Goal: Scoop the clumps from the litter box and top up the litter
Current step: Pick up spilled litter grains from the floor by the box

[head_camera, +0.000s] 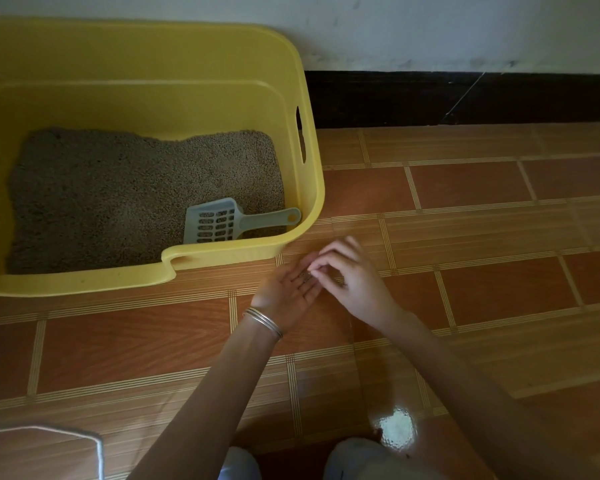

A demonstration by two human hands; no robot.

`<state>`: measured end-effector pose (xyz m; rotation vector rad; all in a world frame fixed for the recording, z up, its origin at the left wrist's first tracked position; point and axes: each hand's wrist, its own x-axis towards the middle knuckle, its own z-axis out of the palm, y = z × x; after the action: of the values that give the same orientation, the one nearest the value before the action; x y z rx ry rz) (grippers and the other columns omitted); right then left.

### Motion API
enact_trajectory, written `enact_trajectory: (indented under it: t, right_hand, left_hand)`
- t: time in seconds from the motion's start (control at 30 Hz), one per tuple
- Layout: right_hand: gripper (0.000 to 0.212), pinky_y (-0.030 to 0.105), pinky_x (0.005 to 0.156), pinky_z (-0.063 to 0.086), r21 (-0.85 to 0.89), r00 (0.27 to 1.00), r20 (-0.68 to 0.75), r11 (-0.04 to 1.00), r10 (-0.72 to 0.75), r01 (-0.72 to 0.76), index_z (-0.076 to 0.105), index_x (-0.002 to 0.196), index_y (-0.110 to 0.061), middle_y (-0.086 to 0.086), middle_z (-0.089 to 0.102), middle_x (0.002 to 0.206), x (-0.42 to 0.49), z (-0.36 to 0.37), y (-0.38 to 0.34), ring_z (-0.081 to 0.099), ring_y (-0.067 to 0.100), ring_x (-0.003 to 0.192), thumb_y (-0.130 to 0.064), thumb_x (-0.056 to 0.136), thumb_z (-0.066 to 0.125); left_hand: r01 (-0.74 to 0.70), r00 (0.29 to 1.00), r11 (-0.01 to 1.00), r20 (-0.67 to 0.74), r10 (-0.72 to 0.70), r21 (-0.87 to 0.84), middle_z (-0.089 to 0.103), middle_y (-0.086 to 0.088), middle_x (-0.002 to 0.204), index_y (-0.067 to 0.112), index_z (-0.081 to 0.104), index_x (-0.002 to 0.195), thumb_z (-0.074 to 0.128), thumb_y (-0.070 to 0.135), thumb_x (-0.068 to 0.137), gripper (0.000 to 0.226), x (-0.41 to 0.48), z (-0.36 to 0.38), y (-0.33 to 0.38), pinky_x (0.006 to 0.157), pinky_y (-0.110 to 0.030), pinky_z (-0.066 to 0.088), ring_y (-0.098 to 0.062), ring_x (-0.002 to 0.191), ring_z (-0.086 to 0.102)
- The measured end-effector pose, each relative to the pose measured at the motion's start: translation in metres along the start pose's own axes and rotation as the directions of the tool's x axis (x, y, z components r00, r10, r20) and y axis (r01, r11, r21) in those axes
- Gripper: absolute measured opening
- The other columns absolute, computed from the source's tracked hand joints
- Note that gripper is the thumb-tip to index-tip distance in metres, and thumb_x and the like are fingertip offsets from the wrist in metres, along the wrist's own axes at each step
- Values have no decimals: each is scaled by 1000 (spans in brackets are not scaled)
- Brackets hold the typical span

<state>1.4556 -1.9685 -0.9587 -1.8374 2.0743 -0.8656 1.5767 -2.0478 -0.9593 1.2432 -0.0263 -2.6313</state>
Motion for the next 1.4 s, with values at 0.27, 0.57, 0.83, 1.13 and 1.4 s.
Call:
enact_trajectory:
  t: [0.27, 0.57, 0.83, 1.13, 1.4]
  right_hand:
    - [15, 34, 79, 42, -36, 937, -129, 943, 323, -330, 72, 91, -15, 3, 61, 89, -7, -12, 43, 52, 20, 88, -18, 76, 72]
    - [24, 32, 81, 38, -85, 932, -17, 928, 362, -362, 74, 88, -18, 3, 62, 88, -2, 1, 55, 55, 26, 89, -24, 66, 79]
    - [21, 29, 79, 35, -115, 938, -43, 931, 344, -347, 73, 85, -17, 2, 62, 86, -1, 0, 55, 54, 24, 88, -24, 67, 79]
    - [13, 28, 77, 33, -121, 936, -81, 929, 341, -349, 73, 79, -15, 2, 61, 81, -4, 2, 54, 51, 22, 84, -24, 70, 76]
    - [8, 35, 74, 46, -310, 976, -47, 926, 213, -217, 68, 80, -13, 2, 61, 82, -4, 3, 49, 52, 22, 84, -20, 80, 69]
  left_hand:
    - [-1, 999, 995, 35, 4, -101, 64, -20, 115, -5, 59, 110, 29, 17, 99, 39, -6, -17, 11, 89, -39, 45, -28, 107, 60]
    - [2, 1000, 995, 31, 1, -105, 64, -19, 117, -4, 58, 114, 28, 18, 100, 40, -7, -23, 12, 89, -39, 45, -28, 108, 59]
    - [3, 999, 996, 39, 0, -87, 63, -19, 118, -3, 58, 115, 30, 18, 99, 38, -6, -22, 10, 92, -38, 45, -27, 109, 59]
    - [8, 999, 997, 51, -4, -73, 63, -19, 118, -4, 57, 116, 31, 17, 98, 37, -6, -21, 9, 92, -37, 45, -28, 109, 60]
    - [14, 999, 998, 34, -12, -63, 62, -20, 119, -4, 58, 115, 33, 15, 97, 36, -4, -13, 5, 96, -37, 43, -28, 111, 58]
